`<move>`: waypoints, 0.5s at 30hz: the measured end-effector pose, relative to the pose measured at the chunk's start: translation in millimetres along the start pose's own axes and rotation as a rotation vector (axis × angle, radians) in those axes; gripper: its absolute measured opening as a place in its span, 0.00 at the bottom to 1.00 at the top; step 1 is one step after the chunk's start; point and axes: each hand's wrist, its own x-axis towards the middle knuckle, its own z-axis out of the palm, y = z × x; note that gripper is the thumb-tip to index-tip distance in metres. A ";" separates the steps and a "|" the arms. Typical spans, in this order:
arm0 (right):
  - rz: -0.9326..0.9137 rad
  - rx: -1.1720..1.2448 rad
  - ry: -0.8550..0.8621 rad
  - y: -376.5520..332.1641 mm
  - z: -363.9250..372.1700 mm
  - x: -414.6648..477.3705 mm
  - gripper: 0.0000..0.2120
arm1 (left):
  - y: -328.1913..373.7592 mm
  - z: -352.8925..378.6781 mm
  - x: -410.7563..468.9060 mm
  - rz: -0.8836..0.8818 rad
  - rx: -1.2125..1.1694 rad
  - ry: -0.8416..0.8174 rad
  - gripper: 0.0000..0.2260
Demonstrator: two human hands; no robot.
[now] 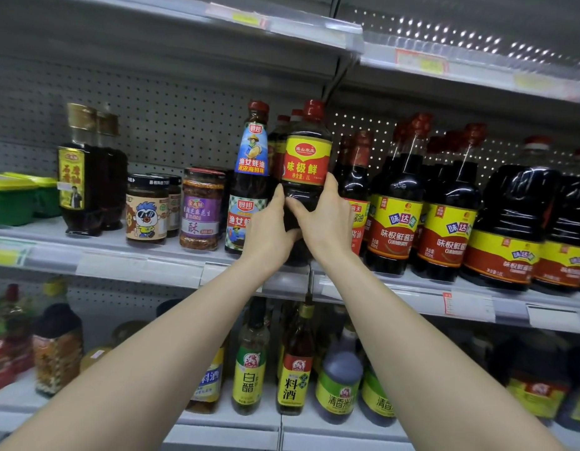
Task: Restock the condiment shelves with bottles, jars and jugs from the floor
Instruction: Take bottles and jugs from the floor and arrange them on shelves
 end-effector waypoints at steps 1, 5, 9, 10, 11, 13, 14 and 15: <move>0.003 0.007 -0.003 -0.1 -0.2 0.0 0.34 | 0.1 -0.3 -1.9 0.003 0.007 -0.003 0.39; 0.016 0.013 -0.013 -2.9 -0.7 -2.4 0.34 | -0.6 -4.4 -12.3 0.016 0.025 -0.007 0.39; 0.013 -0.007 -0.024 -9.6 -1.3 -3.5 0.32 | -0.6 -9.1 -18.2 0.048 0.026 0.025 0.36; 0.013 -0.013 -0.034 -11.3 -2.2 -3.7 0.32 | -0.5 -10.4 -19.1 0.054 0.023 0.021 0.36; 0.021 -0.020 -0.047 -12.9 -3.5 -4.2 0.32 | -0.3 -11.7 -20.2 0.059 0.020 0.012 0.36; 0.047 -0.038 -0.083 -14.5 -6.7 -2.4 0.32 | -1.2 -13.6 -20.4 0.062 0.020 -0.012 0.34; 0.063 -0.053 -0.104 -14.9 -9.4 -3.7 0.31 | -1.7 -15.1 -21.5 0.062 0.022 -0.030 0.34; 0.067 -0.067 -0.128 -15.3 -11.6 -4.9 0.30 | -1.8 -16.3 -21.6 0.059 0.023 -0.042 0.33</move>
